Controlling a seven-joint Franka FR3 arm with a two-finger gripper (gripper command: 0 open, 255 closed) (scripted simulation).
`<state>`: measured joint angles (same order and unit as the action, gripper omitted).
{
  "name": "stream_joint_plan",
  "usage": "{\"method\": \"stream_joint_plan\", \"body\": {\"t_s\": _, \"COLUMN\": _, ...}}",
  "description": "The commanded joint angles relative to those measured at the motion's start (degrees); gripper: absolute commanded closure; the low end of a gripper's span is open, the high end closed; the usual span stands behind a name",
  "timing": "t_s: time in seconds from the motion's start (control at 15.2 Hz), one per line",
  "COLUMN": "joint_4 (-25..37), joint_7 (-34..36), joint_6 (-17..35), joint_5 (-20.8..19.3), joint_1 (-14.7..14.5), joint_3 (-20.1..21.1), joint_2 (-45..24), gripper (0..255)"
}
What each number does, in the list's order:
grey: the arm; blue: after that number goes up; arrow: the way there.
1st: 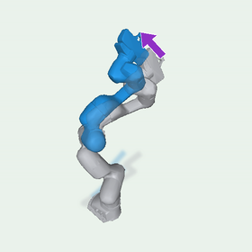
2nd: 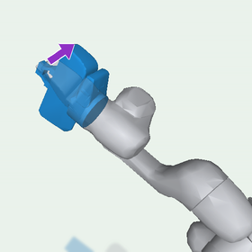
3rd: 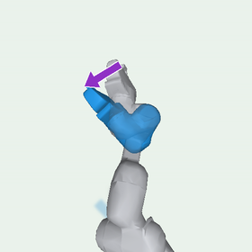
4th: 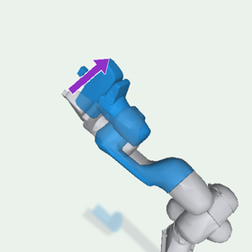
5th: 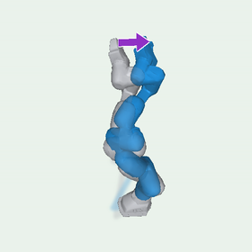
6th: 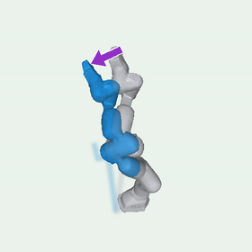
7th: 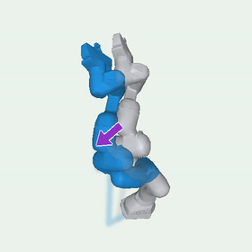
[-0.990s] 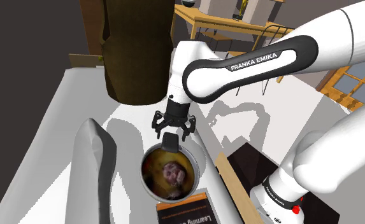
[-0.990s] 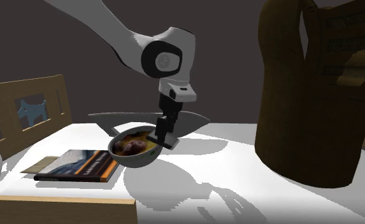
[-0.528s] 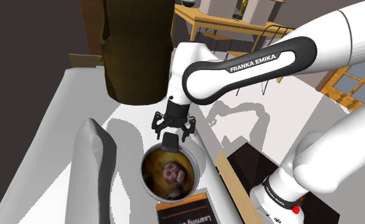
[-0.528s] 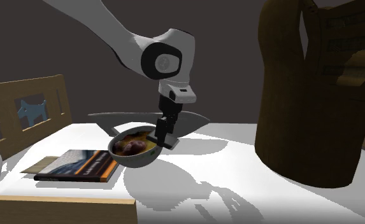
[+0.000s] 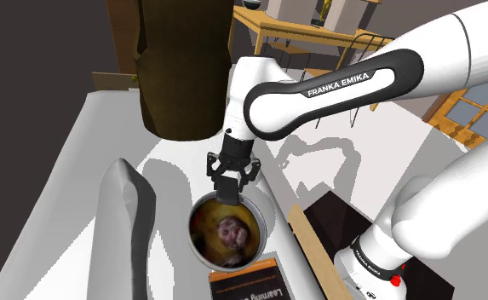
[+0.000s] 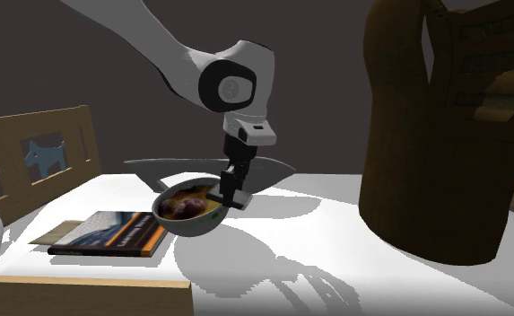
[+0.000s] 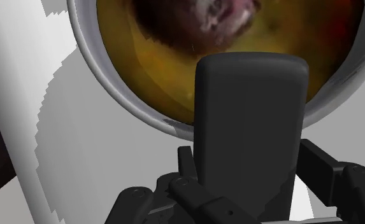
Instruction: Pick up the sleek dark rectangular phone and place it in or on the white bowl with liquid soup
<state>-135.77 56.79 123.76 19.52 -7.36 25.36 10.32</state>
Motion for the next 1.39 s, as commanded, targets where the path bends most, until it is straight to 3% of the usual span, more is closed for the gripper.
{"method": "stream_joint_plan", "body": {"t_s": 0.0, "joint_4": 0.0, "joint_7": 0.0, "joint_6": 0.0, "joint_5": 0.0, "joint_1": 0.0, "joint_3": 0.0, "joint_2": 0.0, "gripper": 255}}
{"method": "stream_joint_plan", "body": {"t_s": 1.32, "joint_4": 9.69, "joint_7": 1.86, "joint_6": -15.21, "joint_5": -0.52, "joint_1": 0.43, "joint_3": -1.97, "joint_2": 5.79, "gripper": 255}}
